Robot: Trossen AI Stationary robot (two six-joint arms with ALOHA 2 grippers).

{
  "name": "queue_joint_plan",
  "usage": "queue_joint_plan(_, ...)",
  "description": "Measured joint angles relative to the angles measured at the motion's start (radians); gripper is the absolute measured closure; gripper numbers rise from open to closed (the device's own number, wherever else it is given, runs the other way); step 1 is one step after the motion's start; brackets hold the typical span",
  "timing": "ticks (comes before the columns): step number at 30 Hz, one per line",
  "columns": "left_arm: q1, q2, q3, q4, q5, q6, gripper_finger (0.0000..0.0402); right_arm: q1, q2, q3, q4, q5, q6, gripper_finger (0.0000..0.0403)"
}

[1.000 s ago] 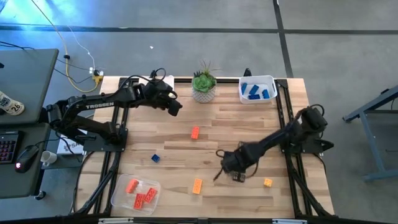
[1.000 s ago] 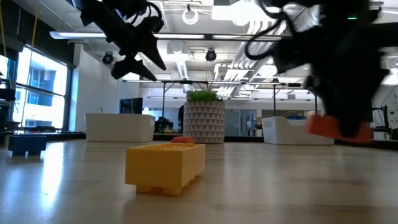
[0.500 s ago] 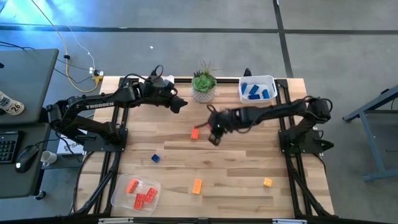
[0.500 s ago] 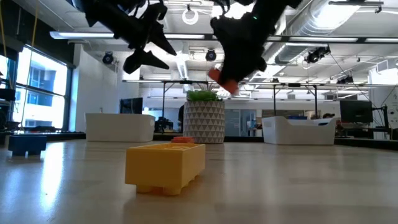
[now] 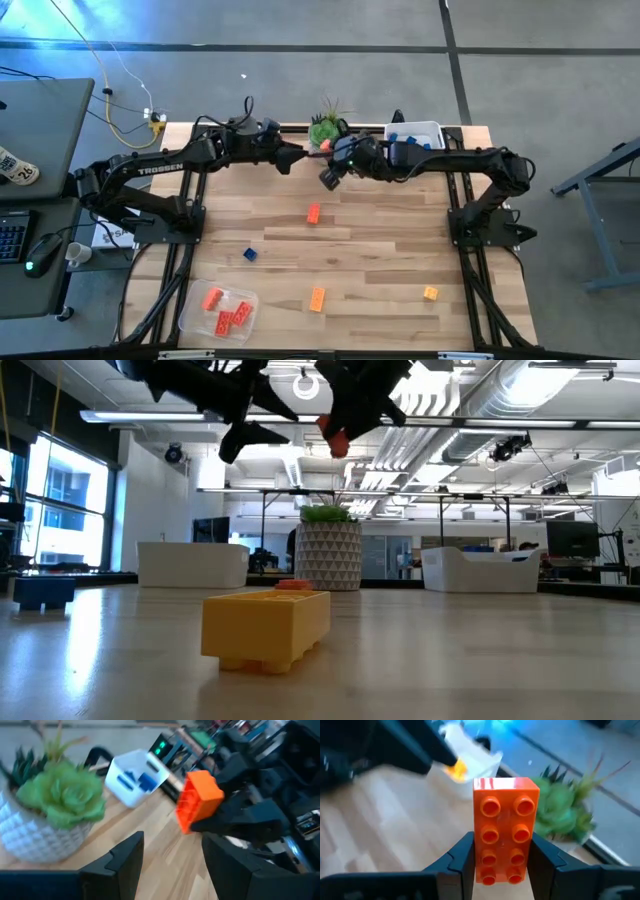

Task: Sort & place blocks by color
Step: Put the orange game piece into the transparent bin

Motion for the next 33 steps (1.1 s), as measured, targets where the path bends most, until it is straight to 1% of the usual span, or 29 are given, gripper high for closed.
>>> queue_joint_plan(4, 0.0, 0.0, 0.0, 0.064, 0.0, 0.023, 0.0213, -0.003, 0.001, -0.001, 0.089, 0.052, 0.001, 0.0291)
queue_joint_plan(8, 0.0, 0.0, 0.0, 0.101, 0.0, 0.02, 0.0213, -0.006, 0.016, -0.002, 0.151, 0.069, 0.003, 0.0291)
queue_joint_plan(13, 0.0, 0.002, 0.0, 0.104, -0.005, 0.036, 0.0213, -0.006, 0.054, -0.002, 0.269, 0.076, 0.004, 0.0291)
queue_joint_plan(19, -0.001, 0.007, 0.0, 0.112, -0.006, 0.049, 0.0213, 0.001, 0.09, -0.002, 0.297, 0.072, 0.03, 0.0291)
queue_joint_plan(24, -0.001, 0.018, 0.0, 0.109, -0.016, 0.049, 0.0213, 0.005, 0.114, -0.002, 0.337, 0.026, 0.063, 0.0291)
queue_joint_plan(29, -0.001, 0.025, 0.0, 0.109, -0.022, 0.05, 0.0213, 0.016, 0.124, -0.003, 0.375, 0.03, 0.065, 0.0291)
queue_joint_plan(33, -0.003, 0.025, 0.0, 0.113, -0.074, 0.094, 0.0215, 0.021, 0.124, -0.003, 0.39, 0.035, 0.064, 0.0291)
